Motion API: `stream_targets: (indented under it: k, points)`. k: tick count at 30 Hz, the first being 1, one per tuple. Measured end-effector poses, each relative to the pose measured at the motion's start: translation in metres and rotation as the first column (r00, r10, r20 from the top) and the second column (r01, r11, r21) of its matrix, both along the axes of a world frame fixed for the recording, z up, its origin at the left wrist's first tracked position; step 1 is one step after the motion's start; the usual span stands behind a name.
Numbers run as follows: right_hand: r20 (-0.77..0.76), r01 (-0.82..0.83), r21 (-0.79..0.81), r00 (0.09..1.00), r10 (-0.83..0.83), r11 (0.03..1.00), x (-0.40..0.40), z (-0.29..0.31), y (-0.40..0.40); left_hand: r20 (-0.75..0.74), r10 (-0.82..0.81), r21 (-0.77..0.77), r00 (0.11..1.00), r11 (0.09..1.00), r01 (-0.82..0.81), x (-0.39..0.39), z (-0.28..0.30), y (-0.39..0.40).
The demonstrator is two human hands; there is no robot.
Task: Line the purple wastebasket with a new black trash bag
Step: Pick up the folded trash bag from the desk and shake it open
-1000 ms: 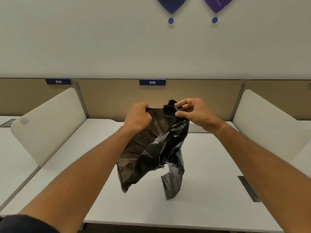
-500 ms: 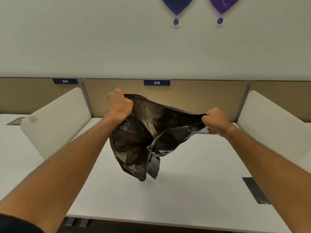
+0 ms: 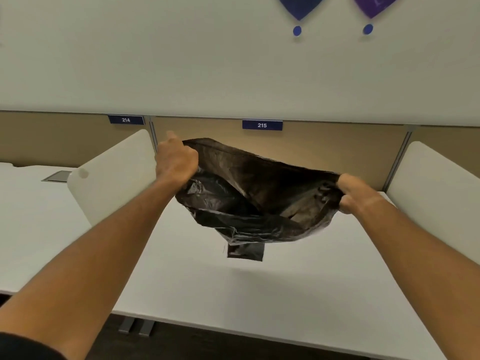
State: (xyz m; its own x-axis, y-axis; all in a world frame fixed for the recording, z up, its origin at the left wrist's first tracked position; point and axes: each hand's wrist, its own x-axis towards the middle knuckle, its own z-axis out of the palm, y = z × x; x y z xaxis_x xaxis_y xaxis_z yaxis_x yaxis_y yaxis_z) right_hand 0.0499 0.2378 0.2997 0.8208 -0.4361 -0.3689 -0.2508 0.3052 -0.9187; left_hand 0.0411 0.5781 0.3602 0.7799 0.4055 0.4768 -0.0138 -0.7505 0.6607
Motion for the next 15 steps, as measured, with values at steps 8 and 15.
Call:
stream_targets:
  k: [8, 15]
  points:
    - [0.085, -0.032, -0.746, 0.986, 0.143, 0.665, -0.005, 0.000, 0.028, -0.070, 0.018, -0.041, 0.997, 0.999, -0.021, -0.002, -0.013, 0.022]
    - [0.084, -0.081, -0.762, 0.971, 0.223, 0.642, -0.028, -0.009, 0.050, -0.157, 0.038, -0.094, 0.987, 0.994, -0.053, -0.018, -0.042, 0.040]
